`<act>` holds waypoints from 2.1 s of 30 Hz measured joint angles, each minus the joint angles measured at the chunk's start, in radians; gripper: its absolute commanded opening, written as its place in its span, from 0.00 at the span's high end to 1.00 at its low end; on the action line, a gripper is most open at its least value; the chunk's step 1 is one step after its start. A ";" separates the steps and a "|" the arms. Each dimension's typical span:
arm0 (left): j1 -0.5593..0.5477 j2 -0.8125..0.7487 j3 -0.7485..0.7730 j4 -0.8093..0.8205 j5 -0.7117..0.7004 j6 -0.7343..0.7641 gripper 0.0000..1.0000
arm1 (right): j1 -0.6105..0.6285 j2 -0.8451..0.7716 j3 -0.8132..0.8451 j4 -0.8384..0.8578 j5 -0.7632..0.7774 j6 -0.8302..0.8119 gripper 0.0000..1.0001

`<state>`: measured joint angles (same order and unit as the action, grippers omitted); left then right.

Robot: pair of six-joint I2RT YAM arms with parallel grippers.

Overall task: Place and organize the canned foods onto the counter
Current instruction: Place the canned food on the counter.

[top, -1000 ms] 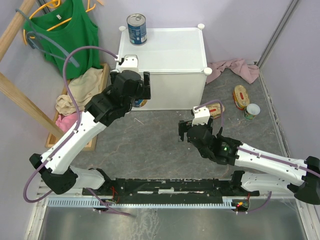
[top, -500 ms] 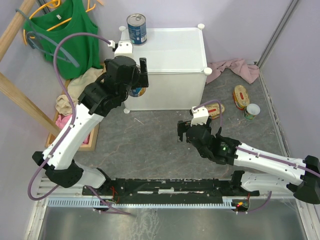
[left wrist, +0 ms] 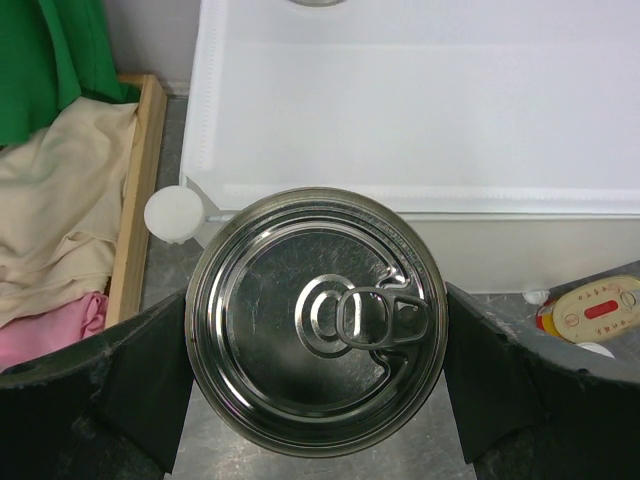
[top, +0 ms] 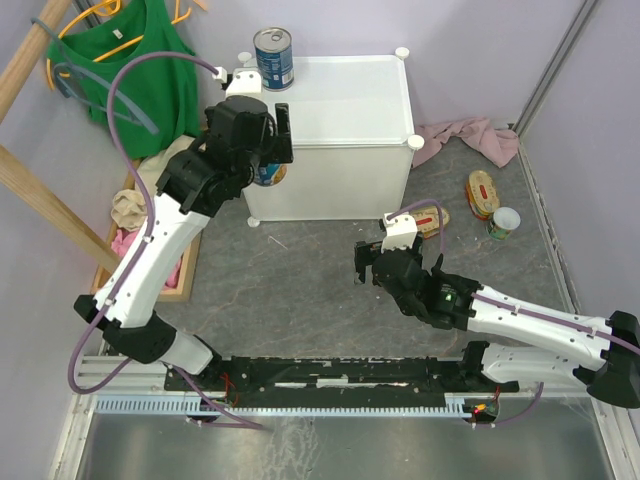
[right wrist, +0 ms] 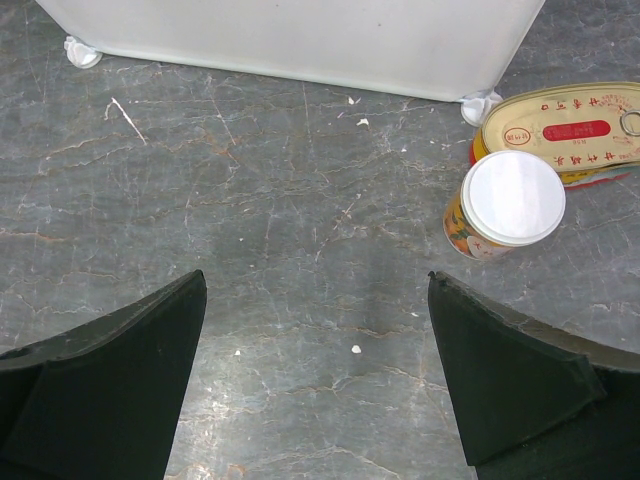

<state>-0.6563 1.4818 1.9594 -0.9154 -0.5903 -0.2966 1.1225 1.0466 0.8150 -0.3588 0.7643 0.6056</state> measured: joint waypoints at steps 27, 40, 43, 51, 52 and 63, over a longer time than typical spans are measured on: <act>0.069 0.111 0.129 0.007 0.025 0.021 0.97 | 0.000 0.039 0.019 0.008 -0.006 -0.002 0.00; 0.093 0.129 0.155 0.042 0.026 0.023 0.97 | 0.000 0.051 0.033 0.016 -0.013 -0.004 0.00; 0.098 0.129 0.155 0.058 0.026 0.023 0.97 | 0.000 0.054 0.034 0.017 -0.013 -0.005 0.00; 0.115 0.149 0.158 0.100 0.031 0.052 0.97 | 0.000 0.055 0.034 0.017 -0.013 -0.004 0.00; 0.119 0.153 0.158 0.104 0.037 0.053 0.97 | 0.000 0.055 0.034 0.017 -0.013 -0.004 0.00; 0.150 0.204 0.171 0.166 0.078 0.066 0.97 | 0.000 0.055 0.034 0.014 -0.023 -0.004 0.00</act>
<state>-0.5064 1.6855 2.1307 -0.7494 -0.5125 -0.2310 1.1225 1.1011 0.8494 -0.3450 0.7410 0.6014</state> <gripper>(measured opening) 0.950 0.996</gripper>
